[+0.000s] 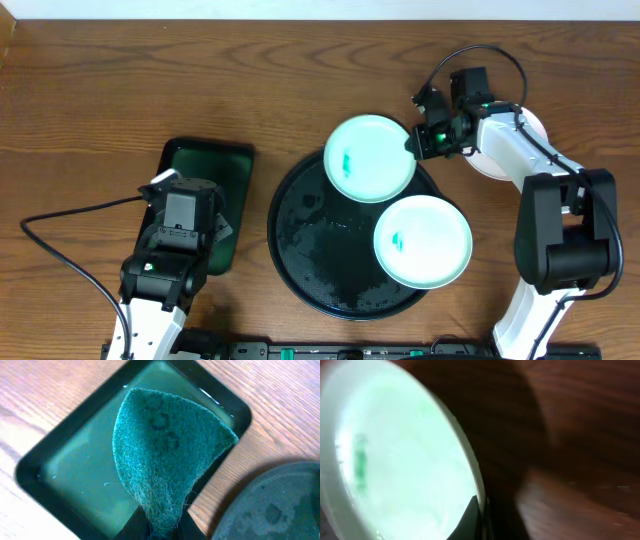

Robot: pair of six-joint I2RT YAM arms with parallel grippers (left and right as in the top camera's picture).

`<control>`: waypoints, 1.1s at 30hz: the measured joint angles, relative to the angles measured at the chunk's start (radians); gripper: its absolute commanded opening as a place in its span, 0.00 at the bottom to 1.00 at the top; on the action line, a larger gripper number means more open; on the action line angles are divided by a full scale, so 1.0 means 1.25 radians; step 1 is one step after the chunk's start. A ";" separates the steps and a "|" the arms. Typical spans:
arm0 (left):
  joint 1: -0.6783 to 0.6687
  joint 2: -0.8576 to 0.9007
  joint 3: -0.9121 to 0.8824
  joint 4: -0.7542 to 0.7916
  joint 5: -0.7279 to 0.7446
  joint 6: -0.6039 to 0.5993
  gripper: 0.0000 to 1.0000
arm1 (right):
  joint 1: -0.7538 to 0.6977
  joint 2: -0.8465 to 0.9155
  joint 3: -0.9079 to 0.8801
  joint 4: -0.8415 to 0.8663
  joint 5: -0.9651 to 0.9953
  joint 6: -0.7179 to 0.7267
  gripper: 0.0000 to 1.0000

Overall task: Clean dirty plates on tray and stack at the side
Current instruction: 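Move right gripper to grip light green plate rim, then bring sponge with left gripper onto the light green plate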

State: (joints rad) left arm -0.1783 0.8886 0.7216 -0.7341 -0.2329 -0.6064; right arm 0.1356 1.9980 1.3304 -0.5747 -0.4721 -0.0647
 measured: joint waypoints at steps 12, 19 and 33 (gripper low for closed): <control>-0.002 0.040 0.000 0.074 0.221 0.092 0.07 | 0.134 0.000 0.000 -0.092 -0.091 0.050 0.01; -0.068 0.057 0.000 0.177 0.277 0.112 0.07 | 0.222 0.000 0.000 -0.133 0.087 0.064 0.01; -0.234 0.327 0.000 0.398 0.292 -0.022 0.07 | 0.323 0.000 0.000 -0.123 0.287 0.141 0.01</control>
State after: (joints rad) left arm -0.4709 1.2980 0.7212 -0.2367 0.1318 -0.6338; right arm 0.5400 1.9980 1.3304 -0.7284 -0.1135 0.1116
